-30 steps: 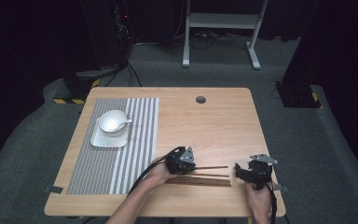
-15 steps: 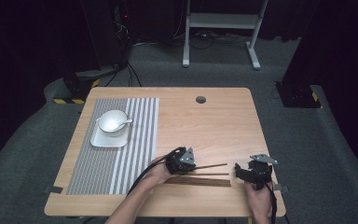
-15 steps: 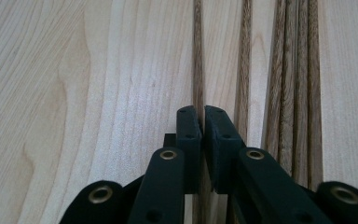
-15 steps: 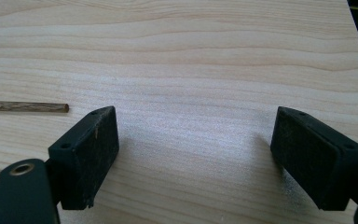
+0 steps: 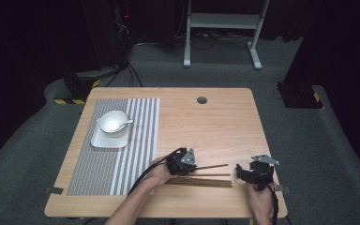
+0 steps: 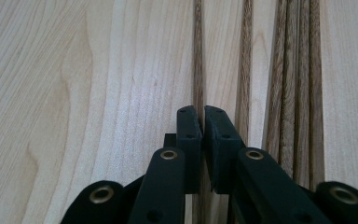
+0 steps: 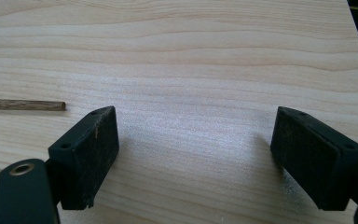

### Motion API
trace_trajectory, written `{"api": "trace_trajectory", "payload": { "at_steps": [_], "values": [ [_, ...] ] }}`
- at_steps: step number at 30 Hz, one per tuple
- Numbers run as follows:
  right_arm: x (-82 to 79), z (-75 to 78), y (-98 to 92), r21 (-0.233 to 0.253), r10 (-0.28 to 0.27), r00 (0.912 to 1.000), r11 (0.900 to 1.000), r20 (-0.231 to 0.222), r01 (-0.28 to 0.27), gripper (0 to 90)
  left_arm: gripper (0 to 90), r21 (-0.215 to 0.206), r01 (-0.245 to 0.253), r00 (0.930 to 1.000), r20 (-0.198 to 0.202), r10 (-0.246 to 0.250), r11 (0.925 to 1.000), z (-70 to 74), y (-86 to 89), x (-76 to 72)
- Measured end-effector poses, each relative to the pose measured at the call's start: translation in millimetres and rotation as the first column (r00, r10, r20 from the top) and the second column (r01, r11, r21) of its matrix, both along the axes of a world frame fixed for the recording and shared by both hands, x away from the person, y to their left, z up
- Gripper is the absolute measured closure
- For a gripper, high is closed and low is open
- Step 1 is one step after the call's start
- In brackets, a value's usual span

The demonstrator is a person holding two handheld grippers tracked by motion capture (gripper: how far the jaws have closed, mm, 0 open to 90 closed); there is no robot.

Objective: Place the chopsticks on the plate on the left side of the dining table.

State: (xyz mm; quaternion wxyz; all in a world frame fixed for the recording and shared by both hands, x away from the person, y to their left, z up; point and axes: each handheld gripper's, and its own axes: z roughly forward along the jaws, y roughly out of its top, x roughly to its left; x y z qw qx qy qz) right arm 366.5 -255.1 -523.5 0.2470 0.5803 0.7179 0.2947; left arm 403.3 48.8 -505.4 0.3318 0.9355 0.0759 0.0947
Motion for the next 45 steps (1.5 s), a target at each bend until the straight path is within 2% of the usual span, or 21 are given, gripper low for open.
{"api": "trace_trajectory", "payload": {
  "at_steps": [7, 14, 20, 23, 29, 45],
  "values": [
    [0.0, 0.0, 0.0, 0.000, 0.000, 1.0000, 1.000, 0.000, 0.000, 14.7, 84.8, -0.005, -0.009, 0.9999, 0.013, 0.009, 0.9999, 3.6, 2.2, -0.7],
    [0.0, 0.0, 0.0, 0.000, 0.000, 1.0000, 1.000, 0.000, 0.000, 14.7, 84.8, -0.003, -0.015, 0.9999, 0.001, 0.015, 0.9999, 4.7, 2.5, -1.6],
    [0.0, 0.0, 0.1, 0.000, 0.001, 1.0000, 1.000, 0.000, -0.001, 14.7, 84.8, -0.017, -0.017, 0.9998, 0.006, 0.017, 0.9997, 7.6, 3.5, -3.0],
    [0.0, 0.0, 0.1, 0.000, 0.002, 1.0000, 1.000, 0.000, -0.002, 14.7, 84.8, -0.012, -0.019, 0.9998, 0.009, 0.019, 0.9998, 9.3, 5.8, -2.5],
    [0.0, 0.0, 0.4, 0.002, 0.000, 1.0000, 1.000, -0.001, 0.000, 14.7, 84.8, -0.027, -0.032, 0.9993, 0.018, 0.033, 0.9991, 15.6, 10.7, -4.7],
    [0.0, 0.0, 0.4, 0.002, 0.000, 1.0000, 1.000, -0.001, 0.000, 14.7, 84.8, -0.050, -0.039, 0.9991, 0.014, 0.040, 0.9980, 18.7, 13.3, -4.6]
  ]
}}
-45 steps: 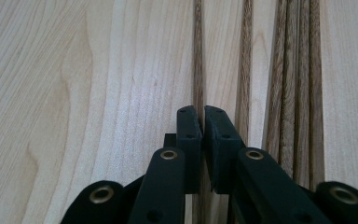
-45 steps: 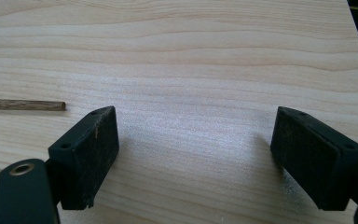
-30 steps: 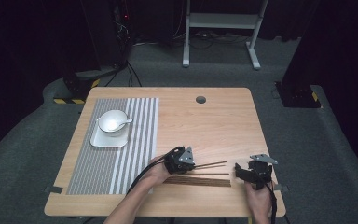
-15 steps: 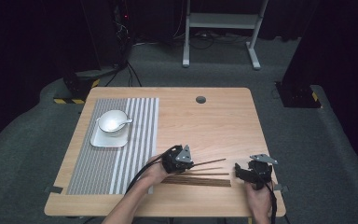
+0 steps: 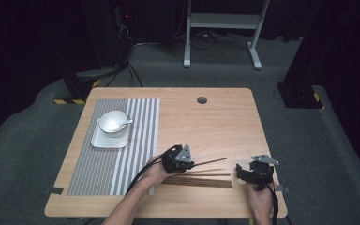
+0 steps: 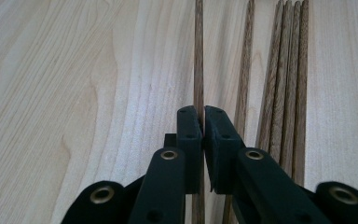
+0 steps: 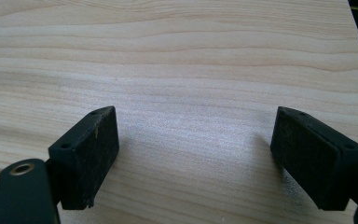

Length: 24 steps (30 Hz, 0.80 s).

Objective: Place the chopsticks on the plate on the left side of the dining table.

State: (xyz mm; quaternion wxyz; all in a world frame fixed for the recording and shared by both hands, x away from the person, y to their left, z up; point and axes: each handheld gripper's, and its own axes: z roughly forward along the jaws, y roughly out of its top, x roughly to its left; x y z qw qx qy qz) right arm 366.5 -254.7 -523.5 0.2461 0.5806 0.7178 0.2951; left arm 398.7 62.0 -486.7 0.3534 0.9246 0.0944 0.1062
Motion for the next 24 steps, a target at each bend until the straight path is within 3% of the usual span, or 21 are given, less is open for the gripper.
{"api": "trace_trajectory", "payload": {
  "at_steps": [24],
  "values": [
    [0.2, 0.0, 0.1, -0.001, 0.002, 1.0000, 1.000, 0.001, -0.002, 14.7, 84.8, -0.025, -0.020, 0.9997, 0.012, 0.020, 0.9995, 11.3, 8.6, -0.6]
  ]
}}
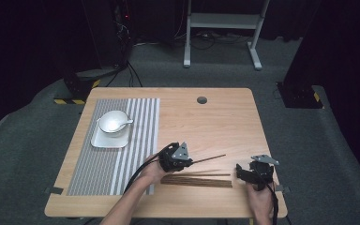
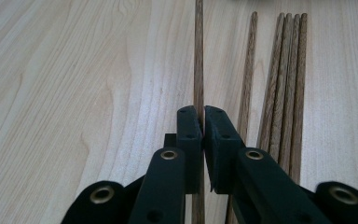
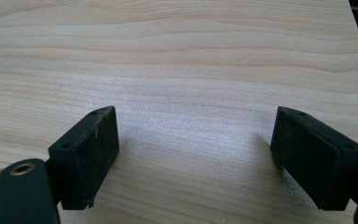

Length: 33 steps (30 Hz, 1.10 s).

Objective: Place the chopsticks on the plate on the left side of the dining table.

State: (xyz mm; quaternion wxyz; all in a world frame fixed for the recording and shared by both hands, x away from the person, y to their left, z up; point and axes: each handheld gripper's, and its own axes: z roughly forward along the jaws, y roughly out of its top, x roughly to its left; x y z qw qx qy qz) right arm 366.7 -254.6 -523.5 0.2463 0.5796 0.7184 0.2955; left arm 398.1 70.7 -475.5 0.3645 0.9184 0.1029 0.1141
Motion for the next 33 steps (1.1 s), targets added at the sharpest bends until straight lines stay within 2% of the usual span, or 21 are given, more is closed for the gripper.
{"api": "trace_trajectory", "payload": {
  "at_steps": [16, 33],
  "values": [
    [0.1, 0.0, 0.0, -0.001, 0.002, 1.0000, 1.000, 0.001, -0.002, 14.7, 84.8, -0.002, -0.007, 0.9999, 0.013, 0.007, 1.0000, 8.3, 7.2, -1.6],
    [0.1, 0.0, 0.0, -0.001, 0.002, 1.0000, 1.000, 0.001, -0.002, 14.7, 84.8, 0.004, -0.027, 0.9994, 0.024, 0.027, 0.9996, 11.0, 17.2, -2.5]
  ]
}}
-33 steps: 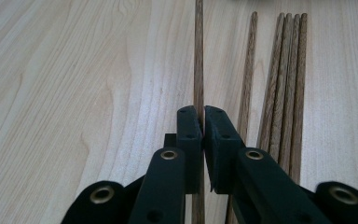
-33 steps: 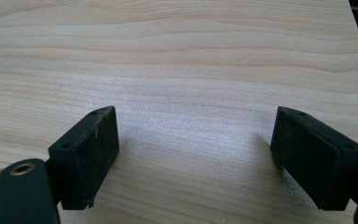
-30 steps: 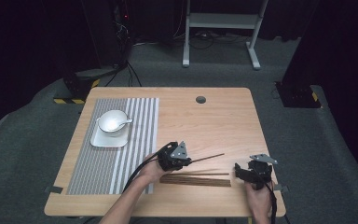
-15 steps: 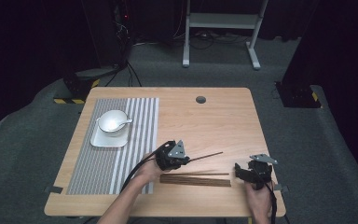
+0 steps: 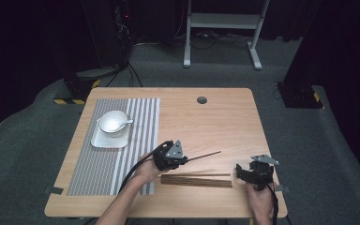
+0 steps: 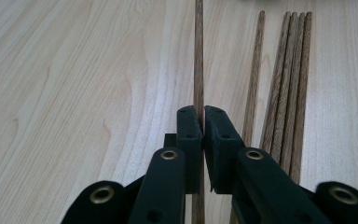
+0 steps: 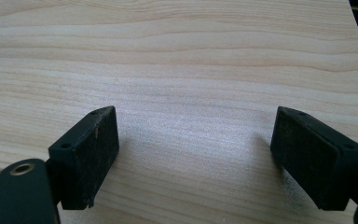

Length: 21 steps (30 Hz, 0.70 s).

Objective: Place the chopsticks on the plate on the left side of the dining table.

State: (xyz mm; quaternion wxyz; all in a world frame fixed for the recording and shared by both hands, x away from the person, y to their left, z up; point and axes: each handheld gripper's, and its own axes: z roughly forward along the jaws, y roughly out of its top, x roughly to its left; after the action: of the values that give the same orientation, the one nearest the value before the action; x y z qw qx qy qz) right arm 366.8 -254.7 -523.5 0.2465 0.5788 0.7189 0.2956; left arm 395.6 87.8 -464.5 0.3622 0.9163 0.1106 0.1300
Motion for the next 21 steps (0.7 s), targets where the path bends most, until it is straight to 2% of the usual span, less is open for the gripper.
{"api": "trace_trajectory", "payload": {
  "at_steps": [21],
  "values": [
    [0.0, 0.0, 0.0, 0.000, 0.000, 1.0000, 1.000, 0.000, 0.000, 14.8, 84.8, -0.005, -0.023, 0.9997, 0.014, 0.023, 0.9997, 6.3, 12.4, -1.9]
  ]
}}
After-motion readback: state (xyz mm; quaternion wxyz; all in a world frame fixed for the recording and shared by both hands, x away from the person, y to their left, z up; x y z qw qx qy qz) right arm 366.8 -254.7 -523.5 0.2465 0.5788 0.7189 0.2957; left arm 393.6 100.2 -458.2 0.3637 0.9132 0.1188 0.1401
